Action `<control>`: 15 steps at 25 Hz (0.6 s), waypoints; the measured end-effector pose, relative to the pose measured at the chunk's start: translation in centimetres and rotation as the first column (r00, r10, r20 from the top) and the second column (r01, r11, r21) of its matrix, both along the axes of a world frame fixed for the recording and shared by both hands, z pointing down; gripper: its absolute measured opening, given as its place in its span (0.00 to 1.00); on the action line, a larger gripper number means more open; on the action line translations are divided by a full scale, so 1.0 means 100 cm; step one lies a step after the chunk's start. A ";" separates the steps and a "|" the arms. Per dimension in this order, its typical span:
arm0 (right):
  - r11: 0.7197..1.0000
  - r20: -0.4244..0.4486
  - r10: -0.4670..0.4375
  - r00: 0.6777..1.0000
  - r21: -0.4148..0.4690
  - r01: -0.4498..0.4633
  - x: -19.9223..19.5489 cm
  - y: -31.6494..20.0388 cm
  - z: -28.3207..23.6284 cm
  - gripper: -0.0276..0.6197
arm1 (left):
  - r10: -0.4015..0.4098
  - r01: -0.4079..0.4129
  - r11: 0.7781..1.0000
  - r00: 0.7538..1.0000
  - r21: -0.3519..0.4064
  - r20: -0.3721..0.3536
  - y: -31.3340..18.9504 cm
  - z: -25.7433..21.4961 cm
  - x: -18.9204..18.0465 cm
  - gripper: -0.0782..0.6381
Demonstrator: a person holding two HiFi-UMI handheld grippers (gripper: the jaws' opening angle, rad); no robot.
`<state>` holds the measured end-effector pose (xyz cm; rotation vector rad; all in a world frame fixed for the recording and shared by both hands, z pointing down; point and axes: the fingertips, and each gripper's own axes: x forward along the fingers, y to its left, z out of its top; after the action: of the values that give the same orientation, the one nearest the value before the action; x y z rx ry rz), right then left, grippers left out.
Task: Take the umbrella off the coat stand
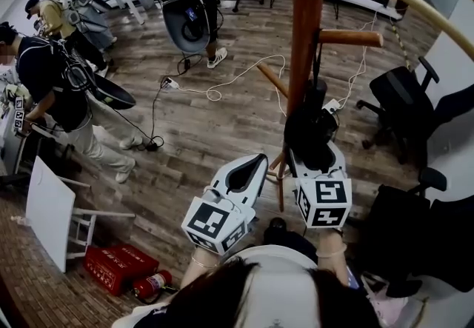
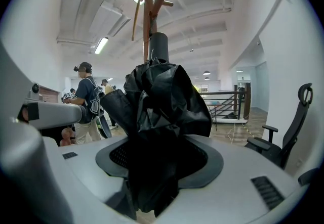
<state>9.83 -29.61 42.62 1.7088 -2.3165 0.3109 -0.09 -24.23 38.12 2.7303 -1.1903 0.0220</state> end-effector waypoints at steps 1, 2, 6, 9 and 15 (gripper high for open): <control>1.000 -0.001 -0.001 1.000 0.003 0.001 -0.001 0.001 -0.001 0.44 | 0.000 0.000 1.000 1.000 0.003 0.001 0.001 -0.001 -0.001 0.12; 1.000 -0.001 -0.002 1.000 0.006 0.002 -0.002 0.002 -0.002 0.44 | -0.001 0.001 1.000 1.000 0.006 0.001 0.002 -0.003 -0.002 0.12; 1.000 0.010 -0.001 1.000 0.027 0.001 -0.006 0.004 -0.007 0.43 | -0.004 0.003 1.000 1.000 0.017 0.004 0.007 -0.006 -0.007 0.12; 0.999 0.022 0.001 1.000 0.043 -0.002 -0.004 0.006 -0.014 0.43 | -0.006 0.006 1.000 1.000 0.021 0.008 0.009 -0.008 -0.006 0.12; 0.998 0.030 -0.009 1.000 0.063 0.007 -0.007 0.008 -0.024 0.43 | -0.001 0.001 0.999 1.000 0.044 0.008 0.010 -0.016 -0.005 0.12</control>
<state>9.11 -28.85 40.19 1.7345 -2.3783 0.2674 -0.57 -23.20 36.50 2.7694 -1.2084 0.0065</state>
